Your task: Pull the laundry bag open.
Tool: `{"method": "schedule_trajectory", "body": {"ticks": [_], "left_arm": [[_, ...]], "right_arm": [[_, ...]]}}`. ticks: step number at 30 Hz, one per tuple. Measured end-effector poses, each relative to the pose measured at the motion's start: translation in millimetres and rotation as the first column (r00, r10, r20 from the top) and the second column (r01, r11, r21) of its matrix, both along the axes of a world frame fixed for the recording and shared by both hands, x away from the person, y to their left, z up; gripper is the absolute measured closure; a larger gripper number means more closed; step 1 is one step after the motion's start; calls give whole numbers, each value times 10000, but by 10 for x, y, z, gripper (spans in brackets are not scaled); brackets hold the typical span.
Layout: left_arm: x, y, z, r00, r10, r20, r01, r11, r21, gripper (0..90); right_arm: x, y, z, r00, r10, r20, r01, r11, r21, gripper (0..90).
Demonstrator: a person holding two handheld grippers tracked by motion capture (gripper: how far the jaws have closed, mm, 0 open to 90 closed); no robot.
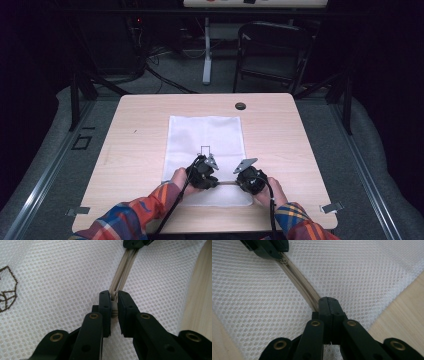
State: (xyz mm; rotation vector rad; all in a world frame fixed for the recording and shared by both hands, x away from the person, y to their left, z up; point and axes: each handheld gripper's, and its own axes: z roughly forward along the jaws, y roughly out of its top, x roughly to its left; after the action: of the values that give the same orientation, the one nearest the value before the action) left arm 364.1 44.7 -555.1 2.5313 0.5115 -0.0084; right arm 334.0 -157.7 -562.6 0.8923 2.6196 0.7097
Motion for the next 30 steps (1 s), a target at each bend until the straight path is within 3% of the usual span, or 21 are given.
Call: {"method": "schedule_trajectory", "body": {"ticks": [26, 30], "left_arm": [[38, 179, 22, 9989, 90, -451, -83, 9999, 150, 818], [38, 176, 24, 9993, 65, -377, -52, 9993, 364, 818]], "right_arm": [[6, -11, 1, 10000, -16, -79, 16, 10000, 49, 900], [8, -12, 6, 10000, 0, -80, 0, 10000, -35, 900]]}}
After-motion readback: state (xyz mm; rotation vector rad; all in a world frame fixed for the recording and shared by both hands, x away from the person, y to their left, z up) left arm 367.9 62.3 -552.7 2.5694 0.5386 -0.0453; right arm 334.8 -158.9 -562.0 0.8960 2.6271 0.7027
